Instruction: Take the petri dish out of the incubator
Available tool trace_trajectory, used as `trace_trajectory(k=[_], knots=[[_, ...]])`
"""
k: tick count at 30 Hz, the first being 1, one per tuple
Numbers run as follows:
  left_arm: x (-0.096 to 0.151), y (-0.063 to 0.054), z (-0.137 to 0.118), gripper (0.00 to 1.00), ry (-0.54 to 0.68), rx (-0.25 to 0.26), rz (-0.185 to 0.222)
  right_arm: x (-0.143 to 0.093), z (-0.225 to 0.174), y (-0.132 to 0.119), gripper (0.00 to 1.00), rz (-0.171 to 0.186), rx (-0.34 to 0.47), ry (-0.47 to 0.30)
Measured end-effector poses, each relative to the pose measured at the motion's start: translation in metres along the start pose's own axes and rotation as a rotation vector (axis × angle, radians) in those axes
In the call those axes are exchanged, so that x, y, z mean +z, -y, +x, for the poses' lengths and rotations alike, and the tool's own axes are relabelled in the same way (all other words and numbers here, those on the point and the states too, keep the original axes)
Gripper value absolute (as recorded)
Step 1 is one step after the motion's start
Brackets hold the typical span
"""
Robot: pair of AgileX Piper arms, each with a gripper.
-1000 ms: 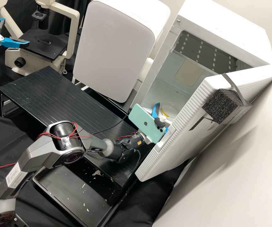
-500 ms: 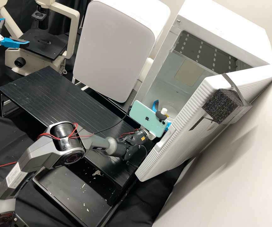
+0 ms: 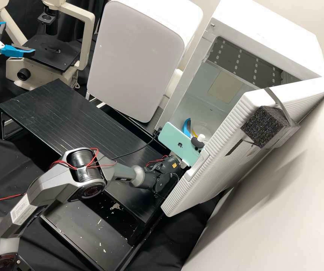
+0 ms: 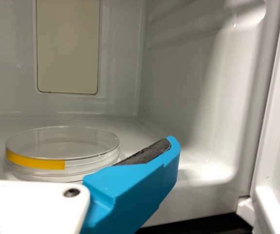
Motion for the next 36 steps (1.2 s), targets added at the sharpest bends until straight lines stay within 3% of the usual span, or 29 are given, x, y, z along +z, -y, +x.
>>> trace_trajectory(k=[11,12,18,23,30,36], knots=[[0.0000,0.0000,0.0000,1.00,0.000,0.000,0.000,-0.0012,0.0012,-0.0008,1.00,0.005,-0.019,-0.003],[0.0000,0.0000,0.0000,1.00,0.000,0.000,0.000,-0.0013,0.0012,-0.0005,0.00,0.006,-0.022,-0.004],[0.0000,0.0000,0.0000,1.00,0.000,0.000,0.000,-0.0011,0.0019,0.0004,0.00,0.018,-0.030,-0.007],[0.0000,0.0000,0.0000,1.00,0.000,0.000,0.000,-0.0038,0.0058,-0.0007,0.00,-0.026,-0.051,-0.028],[0.0000,0.0000,0.0000,1.00,0.000,0.000,0.000,-0.0010,0.0091,-0.0067,0.00,-0.049,-0.071,-0.044],[0.0000,0.0000,0.0000,1.00,0.000,0.000,0.000,0.0009,0.0091,-0.0062,0.00,-0.048,-0.072,-0.040]])
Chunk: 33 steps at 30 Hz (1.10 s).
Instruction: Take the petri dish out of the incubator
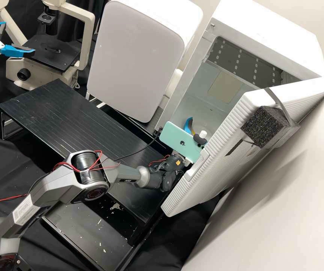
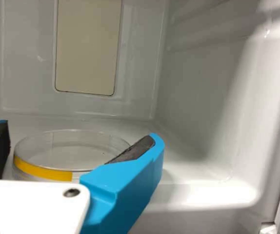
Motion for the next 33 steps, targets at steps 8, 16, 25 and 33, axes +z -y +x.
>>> trace_trajectory(k=[8,16,25,33], knots=[[0.0000,0.0000,0.0000,1.00,0.000,0.000,0.000,0.0001,0.0012,-0.0009,0.00,-0.001,0.003,-0.003],[0.0000,0.0000,0.0000,1.00,0.000,0.000,0.000,0.0000,0.0012,-0.0008,0.00,-0.002,0.002,-0.003],[0.0000,0.0000,0.0000,1.00,0.000,0.000,0.000,0.0000,0.0012,-0.0008,0.00,-0.002,0.002,-0.003],[0.0000,0.0000,0.0000,1.00,0.000,0.000,0.000,0.0011,0.0001,0.0003,0.00,0.009,0.005,-0.007]])
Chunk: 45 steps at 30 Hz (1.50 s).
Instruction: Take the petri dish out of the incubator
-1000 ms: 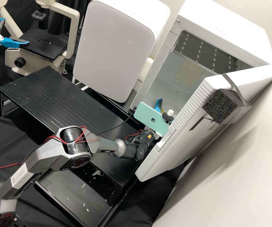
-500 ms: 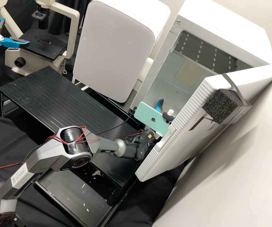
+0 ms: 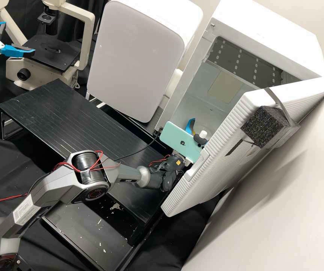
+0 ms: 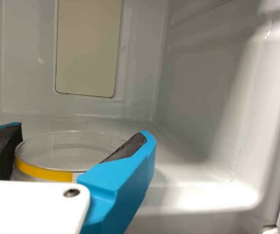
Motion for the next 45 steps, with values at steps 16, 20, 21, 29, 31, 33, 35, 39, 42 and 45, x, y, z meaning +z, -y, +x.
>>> trace_trajectory(k=[16,20,21,29,31,33,35,39,42,45], knots=[[0.000,0.000,0.000,1.00,0.000,0.000,0.000,0.004,-0.055,-0.014,0.00,0.081,0.067,-0.008],[0.000,0.000,0.000,1.00,0.000,0.000,0.000,0.001,-0.079,-0.018,0.00,0.111,0.107,-0.021],[0.000,0.000,0.000,1.00,0.000,0.000,0.000,0.000,-0.085,-0.018,0.00,0.118,0.111,-0.022],[0.000,0.000,0.000,1.00,0.000,0.000,0.000,-0.017,-0.124,-0.001,0.00,0.179,0.127,-0.067],[0.000,0.000,0.000,1.00,0.000,0.000,0.000,-0.021,-0.129,0.004,0.00,0.189,0.131,-0.078],[0.000,0.000,0.000,1.00,0.000,0.000,0.000,-0.024,-0.134,0.008,0.00,0.193,0.131,-0.095],[0.000,0.000,0.000,1.00,0.000,0.000,0.000,-0.029,-0.136,0.013,0.00,0.191,0.124,-0.114],[0.000,0.000,0.000,1.00,0.000,0.000,0.000,-0.032,-0.140,0.019,0.00,0.165,0.119,-0.124],[0.000,0.000,0.000,1.00,0.000,0.000,0.000,-0.033,-0.144,0.021,0.00,0.171,0.119,-0.130],[0.000,0.000,0.000,1.00,0.000,0.000,0.000,-0.038,-0.153,0.026,0.00,0.174,0.115,-0.129]])
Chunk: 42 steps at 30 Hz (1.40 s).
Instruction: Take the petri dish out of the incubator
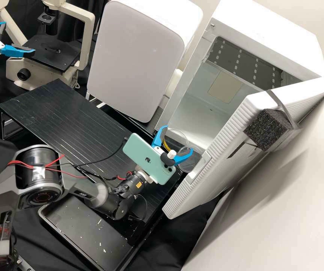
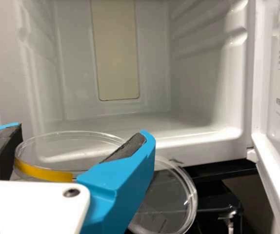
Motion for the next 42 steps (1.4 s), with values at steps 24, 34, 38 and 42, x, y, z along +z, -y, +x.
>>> trace_trajectory(k=[24,34,38,42], knots=[[0.000,0.000,0.000,1.00,0.000,0.000,0.000,-0.077,-0.118,0.082,0.00,-0.101,-0.215,-0.100],[0.000,0.000,0.000,1.00,0.000,0.000,0.000,-0.085,-0.130,0.111,0.00,-0.181,-0.335,-0.168],[0.000,0.000,0.000,1.00,0.000,0.000,0.000,-0.078,-0.127,0.114,0.00,-0.174,-0.347,-0.140],[0.000,0.000,0.000,1.00,0.000,0.000,0.000,-0.074,-0.123,0.115,0.00,-0.180,-0.353,-0.123]])
